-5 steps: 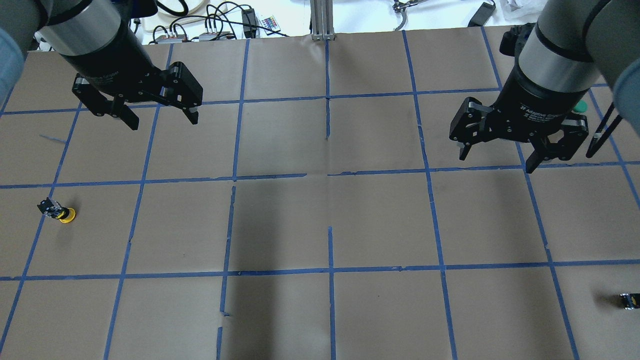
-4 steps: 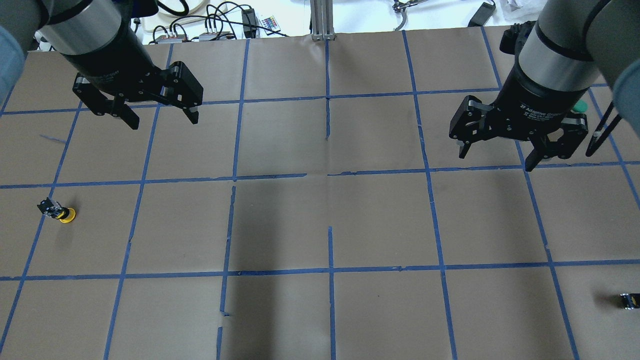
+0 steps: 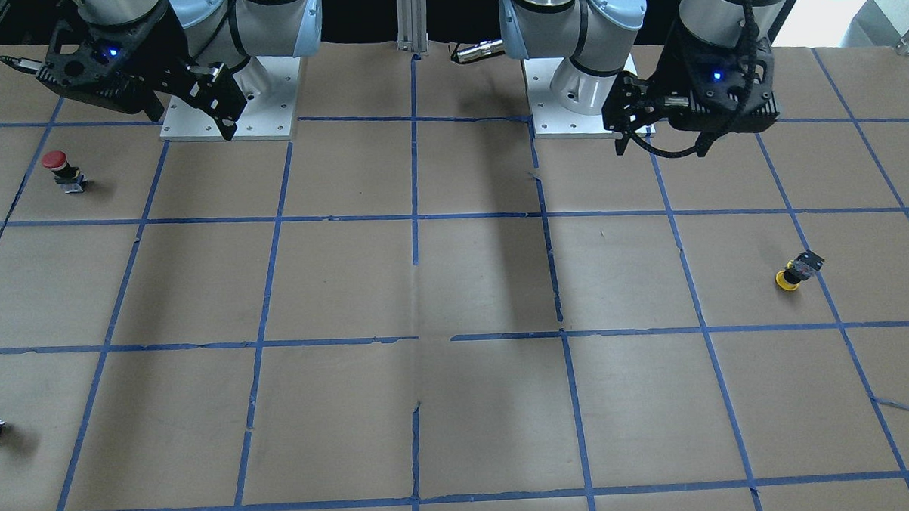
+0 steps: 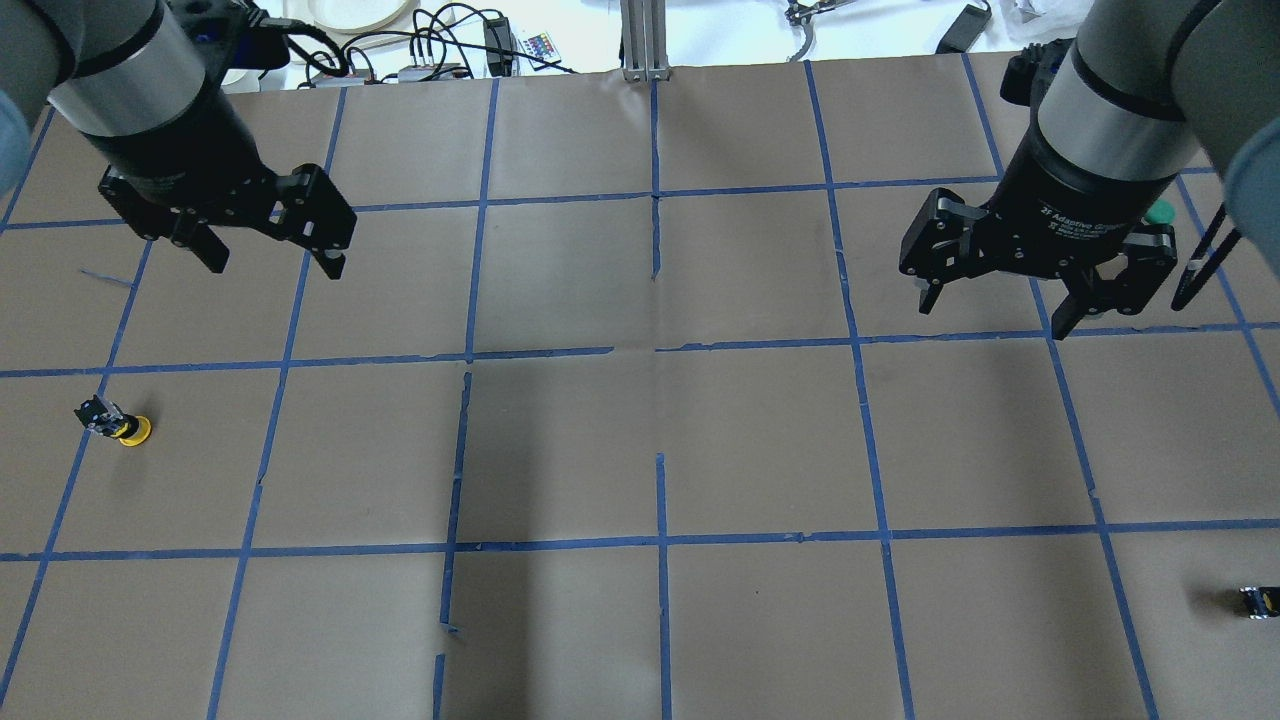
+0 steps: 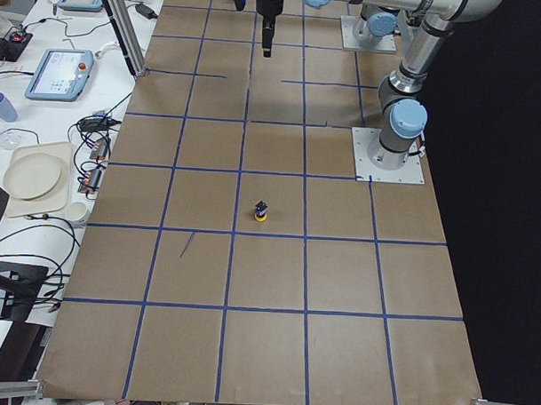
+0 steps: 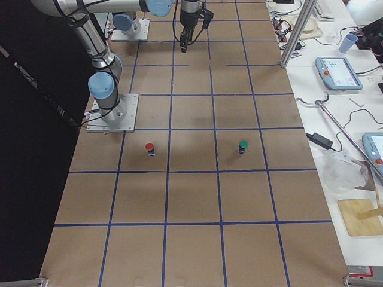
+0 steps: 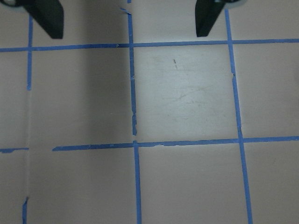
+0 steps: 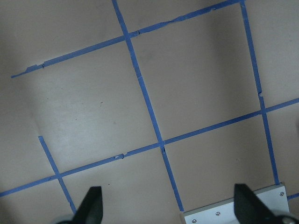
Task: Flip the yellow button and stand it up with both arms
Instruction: 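Move the left gripper toward the yellow-capped button lying on its side, then lower the left gripper over the yellow button and grasp its body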
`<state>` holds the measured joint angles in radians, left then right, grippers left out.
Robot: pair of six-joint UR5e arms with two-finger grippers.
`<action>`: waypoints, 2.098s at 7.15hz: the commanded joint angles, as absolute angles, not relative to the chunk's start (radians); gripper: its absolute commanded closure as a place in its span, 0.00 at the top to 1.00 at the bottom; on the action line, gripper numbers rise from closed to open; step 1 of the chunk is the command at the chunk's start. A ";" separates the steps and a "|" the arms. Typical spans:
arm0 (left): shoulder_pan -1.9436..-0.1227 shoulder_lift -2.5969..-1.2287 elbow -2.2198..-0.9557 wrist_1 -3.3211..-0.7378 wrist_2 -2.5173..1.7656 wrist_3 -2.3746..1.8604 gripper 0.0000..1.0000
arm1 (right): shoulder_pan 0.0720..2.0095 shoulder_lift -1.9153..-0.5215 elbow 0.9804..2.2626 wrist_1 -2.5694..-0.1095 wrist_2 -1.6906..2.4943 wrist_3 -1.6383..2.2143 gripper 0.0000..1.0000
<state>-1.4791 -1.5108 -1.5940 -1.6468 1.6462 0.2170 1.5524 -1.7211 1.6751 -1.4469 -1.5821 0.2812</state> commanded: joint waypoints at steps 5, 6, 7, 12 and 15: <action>-0.979 -1.532 -1.929 -1.242 1.652 1.057 1.00 | 1.552 -1.721 1.677 -1.445 -1.585 0.282 1.00; -0.904 -1.587 -1.945 -1.129 1.637 1.181 1.00 | 1.552 -1.721 1.677 -1.445 -1.583 0.282 1.00; -0.837 -1.642 -1.937 -1.127 1.582 1.236 1.00 | 1.552 -1.721 1.677 -1.443 -1.585 0.282 1.00; -0.798 -1.842 -1.880 -1.063 1.569 1.450 1.00 | 1.554 -1.721 1.677 -1.442 -1.585 0.282 1.00; -0.799 -1.867 -1.902 -1.002 1.575 1.456 0.98 | 1.554 -1.723 1.677 -1.436 -1.585 0.282 1.00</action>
